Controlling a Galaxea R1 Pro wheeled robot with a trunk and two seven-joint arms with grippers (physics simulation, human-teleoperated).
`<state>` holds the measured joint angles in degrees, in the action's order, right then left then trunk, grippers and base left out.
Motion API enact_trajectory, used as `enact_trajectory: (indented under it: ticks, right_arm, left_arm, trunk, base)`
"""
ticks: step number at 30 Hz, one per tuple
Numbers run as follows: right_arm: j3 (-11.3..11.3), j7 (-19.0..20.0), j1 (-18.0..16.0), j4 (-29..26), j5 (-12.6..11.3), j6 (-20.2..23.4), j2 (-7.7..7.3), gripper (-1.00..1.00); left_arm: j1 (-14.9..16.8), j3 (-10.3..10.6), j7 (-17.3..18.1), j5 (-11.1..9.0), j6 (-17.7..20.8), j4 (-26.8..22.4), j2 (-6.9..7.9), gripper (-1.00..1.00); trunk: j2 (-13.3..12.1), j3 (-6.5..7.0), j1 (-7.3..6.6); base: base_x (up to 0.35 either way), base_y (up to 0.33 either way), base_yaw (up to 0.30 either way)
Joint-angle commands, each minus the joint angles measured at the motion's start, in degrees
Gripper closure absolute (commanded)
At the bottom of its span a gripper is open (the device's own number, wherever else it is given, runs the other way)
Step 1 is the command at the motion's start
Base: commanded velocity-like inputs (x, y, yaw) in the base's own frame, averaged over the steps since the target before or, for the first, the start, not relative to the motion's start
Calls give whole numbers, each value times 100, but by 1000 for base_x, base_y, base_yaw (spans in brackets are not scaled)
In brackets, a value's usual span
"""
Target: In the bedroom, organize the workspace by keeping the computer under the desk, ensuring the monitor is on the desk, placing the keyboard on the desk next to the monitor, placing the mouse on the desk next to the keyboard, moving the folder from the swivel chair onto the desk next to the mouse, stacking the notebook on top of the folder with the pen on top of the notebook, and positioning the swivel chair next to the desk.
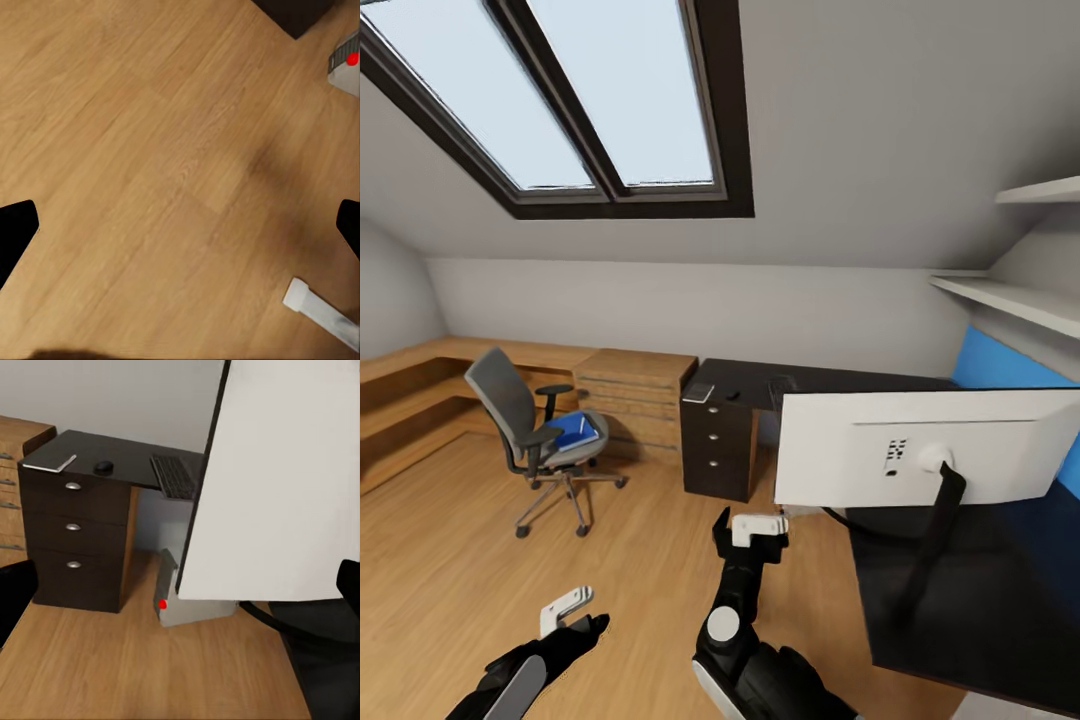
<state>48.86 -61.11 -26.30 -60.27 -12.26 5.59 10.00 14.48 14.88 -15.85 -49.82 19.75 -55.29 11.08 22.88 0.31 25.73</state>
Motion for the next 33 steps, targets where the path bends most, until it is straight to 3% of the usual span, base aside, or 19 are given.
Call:
enact_trajectory:
  ticks: [1, 14, 26, 33]
  right_arm:
    - [187, -197, -6, 6, -12, -10, 0, -100]
    - [571, -411, -6, 21, -15, -329, 0, -100]
    - [600, -437, -6, 227, -16, -324, 0, -100]
    - [575, -540, -6, 431, -22, -322, 0, -100]
  left_arm:
    - [2, 24, -51, -62, -52, -8, 8, -100]
    - [2, 32, -25, -63, -103, 26, 8, -100]
    - [2, 33, -23, -71, -95, 30, 8, -100]
    - [2, 33, -17, -74, -94, 41, 16, -100]
  trunk:
    - [4, -2, 5]
    - [4, -9, 5]
    - [4, -10, 5]
    - [4, -10, 5]
  base:
    - [271, 234, 0]
    - [315, 87, -10]
    - [291, 169, -2]
    - [75, 81, 0]
